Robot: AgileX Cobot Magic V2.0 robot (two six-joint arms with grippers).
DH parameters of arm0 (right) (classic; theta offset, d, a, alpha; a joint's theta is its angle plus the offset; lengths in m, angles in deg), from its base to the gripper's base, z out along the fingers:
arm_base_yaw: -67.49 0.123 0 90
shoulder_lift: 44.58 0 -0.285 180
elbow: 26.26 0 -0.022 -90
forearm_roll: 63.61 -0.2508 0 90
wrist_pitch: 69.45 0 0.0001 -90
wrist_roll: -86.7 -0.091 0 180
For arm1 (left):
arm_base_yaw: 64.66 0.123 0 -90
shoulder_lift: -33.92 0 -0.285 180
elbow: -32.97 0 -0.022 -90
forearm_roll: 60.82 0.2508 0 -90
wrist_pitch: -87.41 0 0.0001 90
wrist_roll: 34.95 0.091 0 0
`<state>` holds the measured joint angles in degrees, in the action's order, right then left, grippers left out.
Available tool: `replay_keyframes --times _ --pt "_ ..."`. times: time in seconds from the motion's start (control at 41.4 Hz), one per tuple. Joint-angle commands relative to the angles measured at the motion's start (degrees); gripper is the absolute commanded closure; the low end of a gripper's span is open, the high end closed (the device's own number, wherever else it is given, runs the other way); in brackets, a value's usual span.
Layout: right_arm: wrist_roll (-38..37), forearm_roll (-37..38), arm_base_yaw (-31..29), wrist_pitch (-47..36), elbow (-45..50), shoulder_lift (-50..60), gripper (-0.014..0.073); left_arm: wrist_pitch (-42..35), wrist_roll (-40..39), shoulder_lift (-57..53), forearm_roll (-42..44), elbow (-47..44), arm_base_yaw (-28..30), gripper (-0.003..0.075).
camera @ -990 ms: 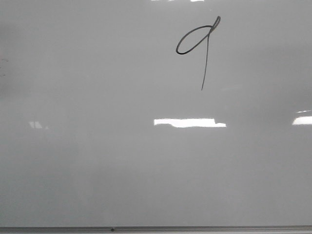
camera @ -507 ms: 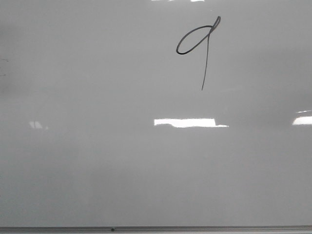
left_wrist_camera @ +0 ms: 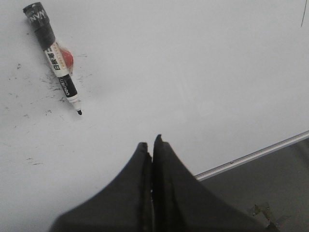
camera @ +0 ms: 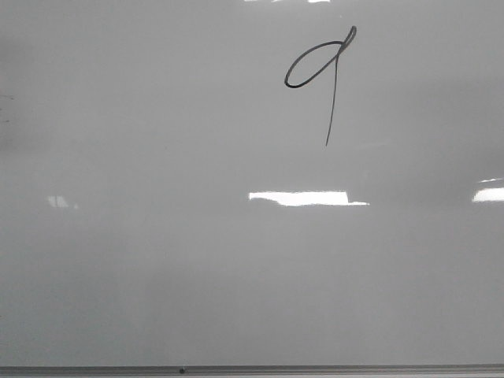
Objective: Write number 9 on whiteboard
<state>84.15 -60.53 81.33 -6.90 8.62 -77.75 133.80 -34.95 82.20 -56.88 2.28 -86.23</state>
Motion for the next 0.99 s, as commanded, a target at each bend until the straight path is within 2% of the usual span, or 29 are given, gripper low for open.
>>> replay_keyframes --times 0.0,0.169,0.266,0.362,0.676,0.966 --pt "0.45 0.90 -0.23 -2.94 -1.27 -0.38 0.0662 -4.15 -0.37 -0.13 -0.35 1.97 -0.43 0.0739" --pt "0.45 0.90 -0.23 -2.94 -1.27 -0.38 0.0662 -4.47 -0.37 -1.36 -0.75 1.86 0.09 0.0739" --pt "0.45 0.90 -0.23 -2.94 -1.27 -0.38 0.0662 -4.80 0.00 -3.65 -1.04 1.46 2.54 0.0739" --pt "0.45 0.90 -0.23 -2.98 -1.27 -0.38 0.0662 -8.24 0.00 -7.26 -0.19 -1.08 6.11 0.0739" --pt "0.45 0.90 -0.23 -2.98 -1.27 -0.38 0.0662 -33.39 -0.37 -26.10 -0.99 -24.51 17.32 0.0739" --pt "0.45 0.90 -0.23 -2.98 -1.27 -0.38 0.0662 -45.10 -0.37 -39.66 -1.97 -41.53 22.69 0.0739"
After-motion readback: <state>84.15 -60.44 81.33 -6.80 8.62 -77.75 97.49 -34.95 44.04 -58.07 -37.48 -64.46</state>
